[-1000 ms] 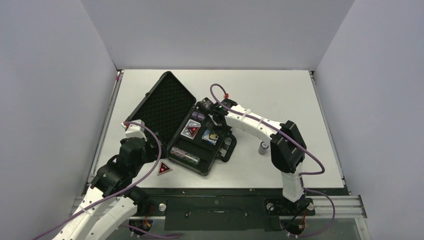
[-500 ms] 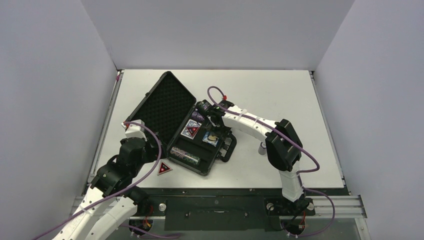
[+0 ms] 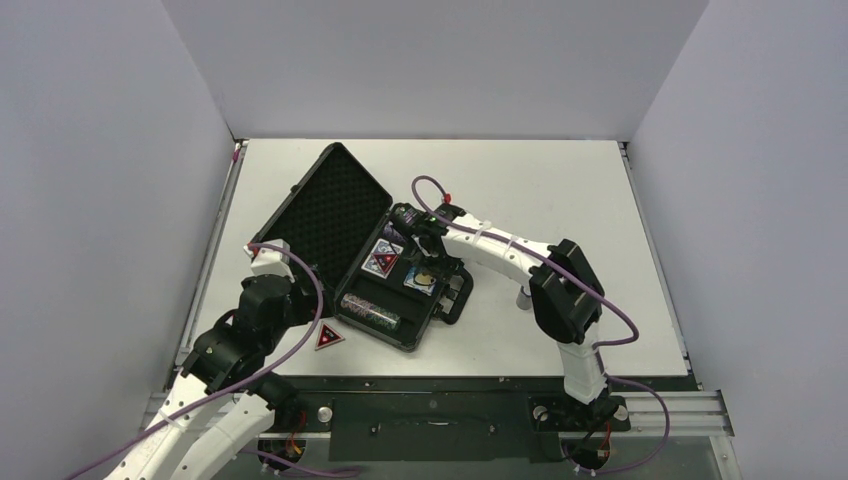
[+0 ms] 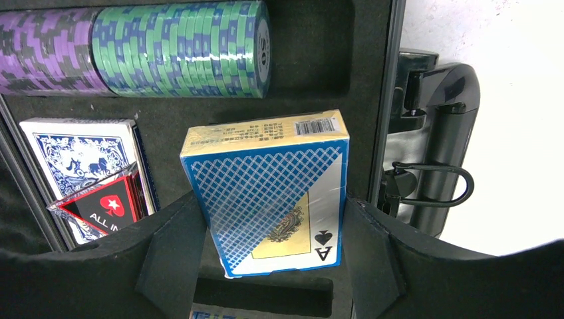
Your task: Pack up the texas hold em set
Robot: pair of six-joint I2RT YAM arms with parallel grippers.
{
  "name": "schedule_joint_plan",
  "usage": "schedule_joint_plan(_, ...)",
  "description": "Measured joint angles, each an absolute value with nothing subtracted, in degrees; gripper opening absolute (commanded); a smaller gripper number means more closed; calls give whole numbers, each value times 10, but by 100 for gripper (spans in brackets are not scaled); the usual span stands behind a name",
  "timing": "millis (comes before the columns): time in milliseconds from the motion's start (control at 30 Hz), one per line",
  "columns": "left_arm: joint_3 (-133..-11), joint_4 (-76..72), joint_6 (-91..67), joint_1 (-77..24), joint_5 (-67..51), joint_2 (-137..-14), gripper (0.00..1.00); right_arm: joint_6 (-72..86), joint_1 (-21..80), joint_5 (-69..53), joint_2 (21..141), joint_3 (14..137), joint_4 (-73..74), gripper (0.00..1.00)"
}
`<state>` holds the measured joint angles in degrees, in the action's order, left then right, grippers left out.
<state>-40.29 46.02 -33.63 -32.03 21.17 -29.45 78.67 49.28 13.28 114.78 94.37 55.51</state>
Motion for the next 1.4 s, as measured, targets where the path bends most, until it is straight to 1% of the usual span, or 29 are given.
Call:
schedule_joint_plan(633, -403, 460, -339, -320, 210, -298, 96, 787, 505, 134, 1150, 945, 564, 0)
schedule_joint_plan(900, -403, 460, -339, -320, 210, -298, 96, 788, 507, 138, 1154, 954, 574, 8)
schedule_joint_plan(967, -403, 460, -339, -320, 210, -298, 96, 788, 507, 138, 1156, 955, 575, 12)
schedule_joint_plan(1100, -403, 460, -339, -320, 210, -298, 96, 787, 507, 138, 1159, 958, 578, 29)
schedule_joint_plan(1167, -403, 460, -339, -320, 210, -298, 96, 787, 507, 138, 1161, 963, 582, 47)
schedule_joint_plan(1233, -403, 460, -340, -320, 210, -298, 96, 787, 507, 138, 1161, 964, 584, 52)
schedule_joint_plan(1267, -403, 460, -340, -320, 210, -298, 96, 787, 507, 138, 1161, 966, 585, 53)
schedule_joint_plan(1300, -403, 460, -340, -320, 210, -298, 96, 787, 507, 138, 1161, 966, 586, 57)
schedule_joint_plan(1367, -403, 460, -340, -320, 210, -298, 96, 787, 507, 137, 1161, 968, 588, 59)
schedule_joint_plan(1400, -403, 460, -340, -320, 210, -298, 96, 787, 507, 137, 1161, 968, 588, 63)
